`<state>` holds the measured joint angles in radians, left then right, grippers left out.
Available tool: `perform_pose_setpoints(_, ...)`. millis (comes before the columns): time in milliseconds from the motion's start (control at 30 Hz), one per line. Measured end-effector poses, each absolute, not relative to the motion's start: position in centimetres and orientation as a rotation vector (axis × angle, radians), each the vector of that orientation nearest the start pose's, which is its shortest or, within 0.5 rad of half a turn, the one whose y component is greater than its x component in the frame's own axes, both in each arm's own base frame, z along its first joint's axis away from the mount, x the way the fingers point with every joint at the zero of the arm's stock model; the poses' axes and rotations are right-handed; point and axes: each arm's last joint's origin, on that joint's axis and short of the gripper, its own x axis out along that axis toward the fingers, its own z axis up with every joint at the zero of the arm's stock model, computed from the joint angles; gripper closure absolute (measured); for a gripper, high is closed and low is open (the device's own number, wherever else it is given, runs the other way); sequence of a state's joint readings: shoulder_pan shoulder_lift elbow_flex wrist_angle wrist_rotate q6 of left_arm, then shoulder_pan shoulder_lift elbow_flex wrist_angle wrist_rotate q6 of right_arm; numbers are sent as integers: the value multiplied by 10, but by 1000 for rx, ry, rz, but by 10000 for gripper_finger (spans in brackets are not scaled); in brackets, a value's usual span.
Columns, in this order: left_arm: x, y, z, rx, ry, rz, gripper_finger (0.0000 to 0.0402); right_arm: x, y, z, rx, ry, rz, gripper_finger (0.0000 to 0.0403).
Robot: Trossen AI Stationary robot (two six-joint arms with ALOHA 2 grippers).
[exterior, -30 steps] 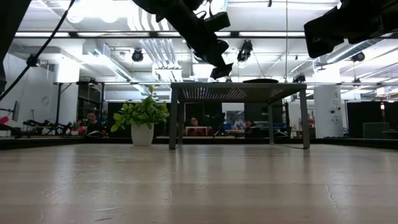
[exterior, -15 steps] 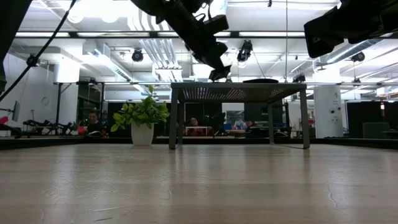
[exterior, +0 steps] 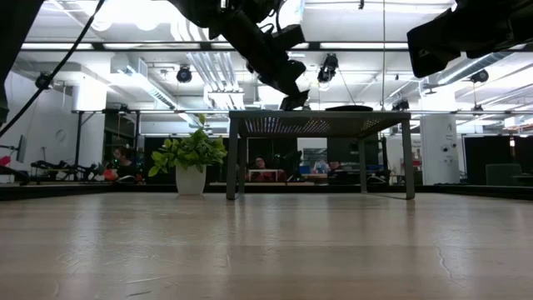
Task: Pick & Place Mini shaped plates
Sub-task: Stack the square plate on top of the other square plate on the shelf, then return to Home Position
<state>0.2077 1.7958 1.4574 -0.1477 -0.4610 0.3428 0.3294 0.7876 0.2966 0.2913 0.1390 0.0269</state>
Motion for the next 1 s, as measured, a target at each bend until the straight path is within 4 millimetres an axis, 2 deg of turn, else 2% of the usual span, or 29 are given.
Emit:
perform_pose_setpoints(333,401,98,289,379,600,560,396,165,52,209,-20,197,187,394)
perform_pose_setpoints(700,400,100,289,342,590,558,300,164,52,208,-20,199,187,394)
perform_pose_setpoints(800,399,95,292,320,581,553,284,164,52,208,-20,200,187,394)
perform_pose_setpoints(900,395,85,295,224,579,541,277,164,52,208,-13,202,191,394)
perform_pose_setpoints(1000,392,73,290,160,568,440,281,164,52,208,-3,191,192,394)
